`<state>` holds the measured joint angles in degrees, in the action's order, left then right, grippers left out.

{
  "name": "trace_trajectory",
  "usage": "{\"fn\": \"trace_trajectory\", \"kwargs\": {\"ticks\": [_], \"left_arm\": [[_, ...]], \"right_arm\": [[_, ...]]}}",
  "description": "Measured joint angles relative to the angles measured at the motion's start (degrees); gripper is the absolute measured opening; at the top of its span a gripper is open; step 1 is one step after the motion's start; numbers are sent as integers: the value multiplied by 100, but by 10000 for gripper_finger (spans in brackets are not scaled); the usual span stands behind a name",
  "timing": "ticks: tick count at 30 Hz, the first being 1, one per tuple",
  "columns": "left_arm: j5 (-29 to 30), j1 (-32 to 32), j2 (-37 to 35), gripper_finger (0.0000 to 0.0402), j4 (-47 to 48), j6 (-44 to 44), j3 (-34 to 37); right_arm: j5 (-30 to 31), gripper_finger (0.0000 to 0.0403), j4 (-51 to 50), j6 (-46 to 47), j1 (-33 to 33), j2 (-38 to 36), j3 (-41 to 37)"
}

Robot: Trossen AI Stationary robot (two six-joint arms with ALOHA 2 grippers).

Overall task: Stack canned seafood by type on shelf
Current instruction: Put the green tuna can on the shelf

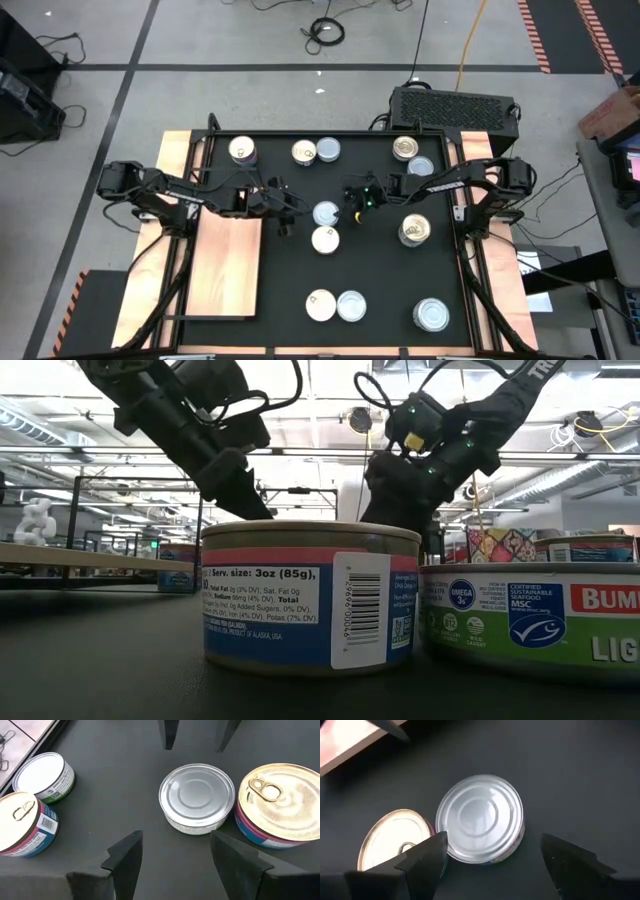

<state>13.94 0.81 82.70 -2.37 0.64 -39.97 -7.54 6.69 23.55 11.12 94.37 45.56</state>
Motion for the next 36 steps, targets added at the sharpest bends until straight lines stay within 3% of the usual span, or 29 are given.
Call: {"fn": "trace_trajectory", "kwargs": {"ticks": [7, 17, 28, 36], "left_arm": [[-16, -4, 0, 233, -17, -4, 0], [-25, -4, 0, 233, -16, 7, 0], [-25, -4, 0, 233, -15, 4, 0], [-27, 1, 0, 233, -13, 0, 0]], "right_arm": [[599, 311, -92, 889, -68, 69, 2], [520, 268, -53, 1486, -69, 358, 2], [247, 234, 734, 1778, -73, 806, 2], [315, 175, 950, 1763, -73, 802, 2]]}}
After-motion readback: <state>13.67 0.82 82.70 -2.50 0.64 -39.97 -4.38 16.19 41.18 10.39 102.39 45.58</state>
